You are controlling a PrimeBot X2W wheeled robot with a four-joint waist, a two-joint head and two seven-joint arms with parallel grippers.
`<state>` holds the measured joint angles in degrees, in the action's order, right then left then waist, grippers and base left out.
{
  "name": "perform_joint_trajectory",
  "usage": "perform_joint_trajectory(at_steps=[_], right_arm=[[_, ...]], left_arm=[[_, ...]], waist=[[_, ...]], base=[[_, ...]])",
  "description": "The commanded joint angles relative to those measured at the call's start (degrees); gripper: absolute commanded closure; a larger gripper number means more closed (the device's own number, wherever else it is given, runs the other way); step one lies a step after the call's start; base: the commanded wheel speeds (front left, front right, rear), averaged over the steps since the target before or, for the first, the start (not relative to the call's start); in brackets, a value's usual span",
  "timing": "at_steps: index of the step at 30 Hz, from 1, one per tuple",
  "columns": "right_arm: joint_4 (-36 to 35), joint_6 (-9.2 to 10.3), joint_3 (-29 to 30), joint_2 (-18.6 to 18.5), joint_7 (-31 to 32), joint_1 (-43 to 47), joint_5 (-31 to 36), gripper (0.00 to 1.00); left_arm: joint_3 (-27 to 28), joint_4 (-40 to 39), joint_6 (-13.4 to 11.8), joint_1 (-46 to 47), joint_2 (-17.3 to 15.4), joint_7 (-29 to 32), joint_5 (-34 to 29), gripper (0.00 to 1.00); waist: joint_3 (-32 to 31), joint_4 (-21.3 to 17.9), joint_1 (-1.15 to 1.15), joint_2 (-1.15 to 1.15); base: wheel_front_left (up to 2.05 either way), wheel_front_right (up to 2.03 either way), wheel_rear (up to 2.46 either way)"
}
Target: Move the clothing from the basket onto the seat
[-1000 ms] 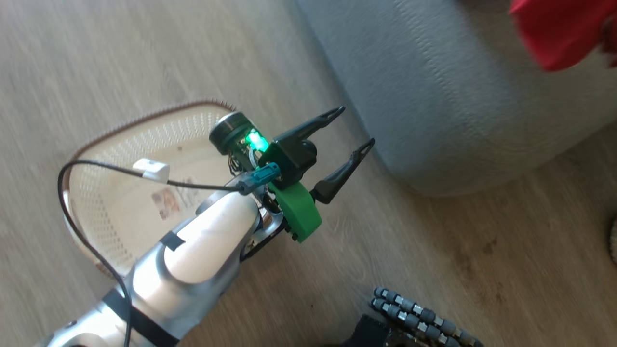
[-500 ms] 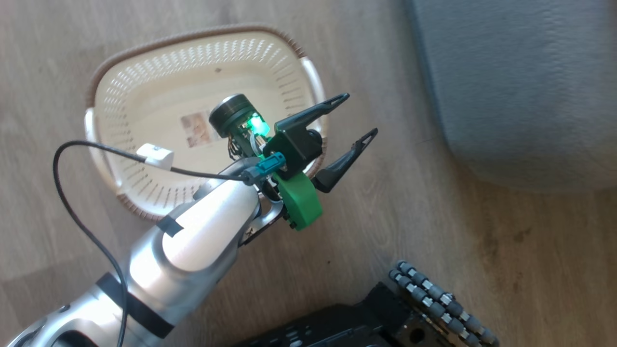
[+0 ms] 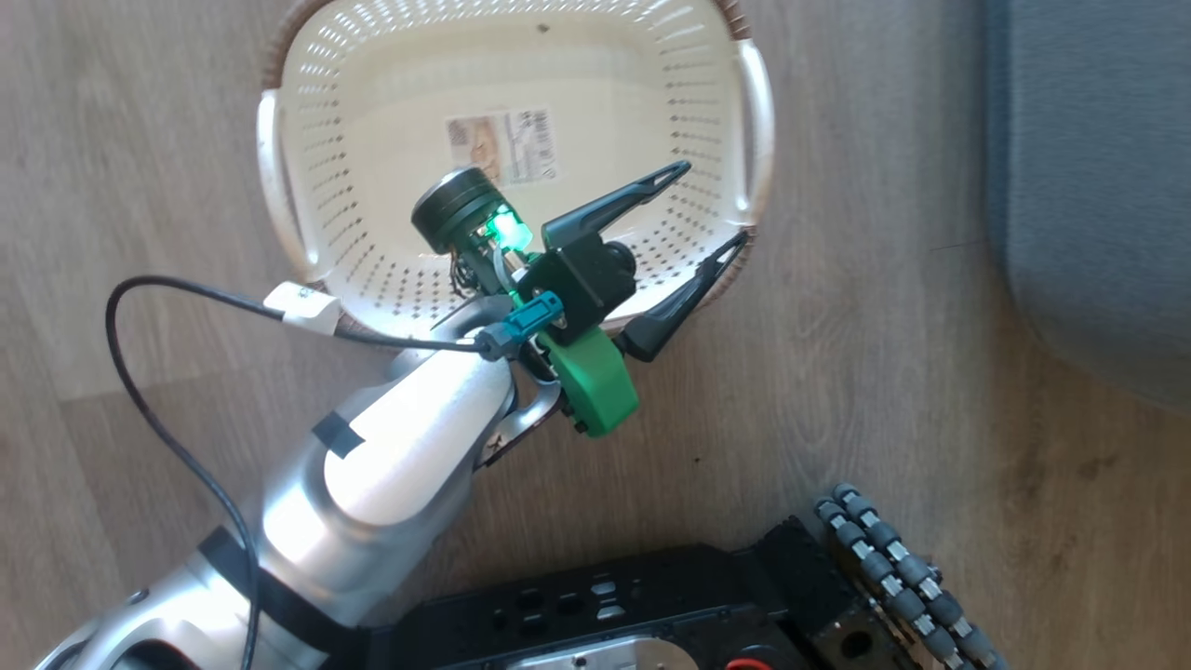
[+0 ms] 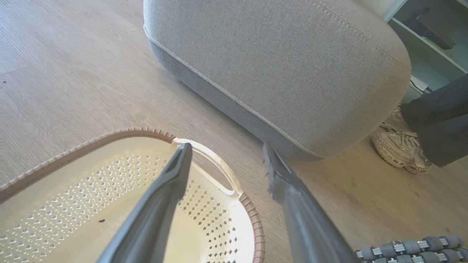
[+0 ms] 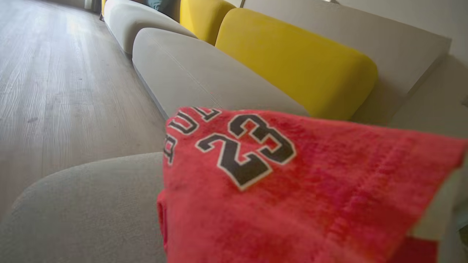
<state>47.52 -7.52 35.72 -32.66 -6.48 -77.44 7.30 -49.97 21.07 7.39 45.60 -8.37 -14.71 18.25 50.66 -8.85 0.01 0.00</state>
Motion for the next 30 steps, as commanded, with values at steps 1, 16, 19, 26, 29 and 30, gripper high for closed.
perform_joint_trajectory(at_steps=[1, 16, 19, 26, 29, 30], right_arm=[[-0.7, 0.03, 1.0, -1.5, -1.0, 2.6, 0.8, 1.00], [12.6, 0.03, -1.0, -5.1, -8.5, 11.8, 0.3, 0.00], [10.6, 0.03, -3.7, -5.3, -8.5, 14.9, -2.3, 0.00], [6.0, 0.03, -12.0, -4.8, -8.5, 25.5, -9.9, 0.00], [3.0, 0.03, -15.9, -3.9, -8.5, 30.5, -12.7, 0.00], [1.8, 0.03, -17.3, -3.3, -8.5, 32.3, -13.5, 0.00]], left_arm=[[1.1, -2.3, 0.0, -1.2, 0.7, -0.3, -0.6, 0.00], [2.0, -3.4, 0.1, -2.4, 2.7, -0.3, -0.7, 0.00], [2.3, -3.3, 0.1, -3.1, 2.9, -0.3, -0.3, 0.00], [4.9, -2.6, 0.1, -6.1, 3.6, -0.3, 0.3, 0.00], [6.8, -2.2, 0.1, -8.2, 3.7, -0.3, 0.4, 0.00], [7.6, -2.1, 0.1, -9.1, 3.7, -0.3, 0.5, 0.00]], waist=[[0.6, 0.8, -0.01, 0.00], [-5.0, 1.0, -0.01, 0.00], [-7.4, 1.3, -0.01, 0.00], [-14.5, 2.6, -0.01, 0.00], [-18.0, 3.4, -0.01, 0.00], [-19.3, 3.8, -0.01, 0.00]], base=[[0.00, 0.00, 0.00], [0.00, 0.00, 0.00], [0.00, 0.00, 0.00], [0.00, 0.00, 0.00], [0.00, 0.00, 0.00], [0.00, 0.00, 0.00]])
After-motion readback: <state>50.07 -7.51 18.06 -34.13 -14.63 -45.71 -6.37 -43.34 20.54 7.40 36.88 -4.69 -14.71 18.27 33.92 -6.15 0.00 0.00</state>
